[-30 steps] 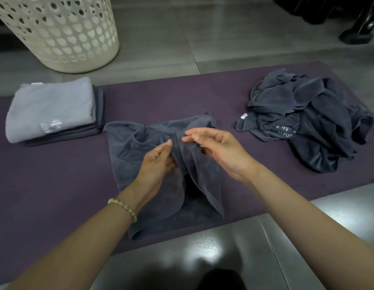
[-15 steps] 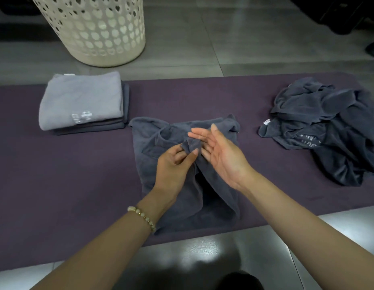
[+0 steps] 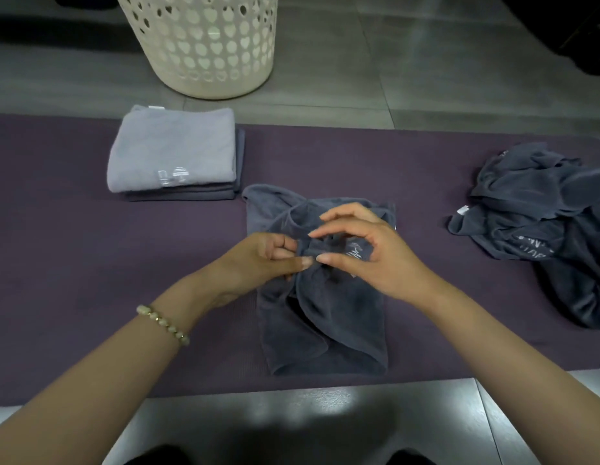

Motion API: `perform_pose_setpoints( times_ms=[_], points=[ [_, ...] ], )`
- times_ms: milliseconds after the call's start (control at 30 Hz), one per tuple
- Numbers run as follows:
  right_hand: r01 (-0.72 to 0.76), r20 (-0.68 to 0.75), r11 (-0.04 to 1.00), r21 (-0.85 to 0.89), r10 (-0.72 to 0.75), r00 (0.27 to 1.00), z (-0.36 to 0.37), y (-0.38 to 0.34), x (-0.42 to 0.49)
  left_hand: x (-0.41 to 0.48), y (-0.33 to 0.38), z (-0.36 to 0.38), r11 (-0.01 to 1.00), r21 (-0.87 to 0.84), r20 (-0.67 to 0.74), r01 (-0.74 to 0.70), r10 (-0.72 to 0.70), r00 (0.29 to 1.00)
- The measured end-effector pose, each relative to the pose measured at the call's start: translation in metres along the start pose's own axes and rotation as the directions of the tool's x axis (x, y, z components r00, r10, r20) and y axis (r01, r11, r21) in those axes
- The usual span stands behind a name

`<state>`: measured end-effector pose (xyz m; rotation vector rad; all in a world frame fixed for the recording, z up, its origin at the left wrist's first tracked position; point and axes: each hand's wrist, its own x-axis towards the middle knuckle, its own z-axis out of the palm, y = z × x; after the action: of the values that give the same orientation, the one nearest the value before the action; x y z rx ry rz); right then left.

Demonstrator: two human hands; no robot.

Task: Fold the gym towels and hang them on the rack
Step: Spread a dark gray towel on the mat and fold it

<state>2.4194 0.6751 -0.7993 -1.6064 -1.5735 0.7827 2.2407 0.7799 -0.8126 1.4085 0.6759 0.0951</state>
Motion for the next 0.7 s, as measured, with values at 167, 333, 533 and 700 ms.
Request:
perform_pose_setpoints(
  times_ms=[167,333,533,700],
  points=[
    [0.001,0.084,0.995,-0.101,0.008,0.996,0.008,-0.010,0.006,-0.010,-0.002,-0.010,1.000,-0.016,-0.042,0.002,-0.003,0.999],
    [0.015,-0.017,0.999,-0.049,-0.016,1.000,-0.002,-0.024,0.001,-0.007,-0.008,-0.022,0.975,-0.174,-0.376,-0.139,0.065,0.925],
    [-0.027,0.310,0.988,0.153,-0.022,0.951,-0.009,-0.065,0.008,-0.001,0.008,-0.014,0.916,-0.299,-0.392,-0.266,0.136,0.910],
    [0.016,0.000,0.988,0.153,-0.016,1.000,0.000,-0.049,0.023,-0.003,0.006,0.012,0.923,-0.296,-0.278,-0.244,0.161,0.947]
  ],
)
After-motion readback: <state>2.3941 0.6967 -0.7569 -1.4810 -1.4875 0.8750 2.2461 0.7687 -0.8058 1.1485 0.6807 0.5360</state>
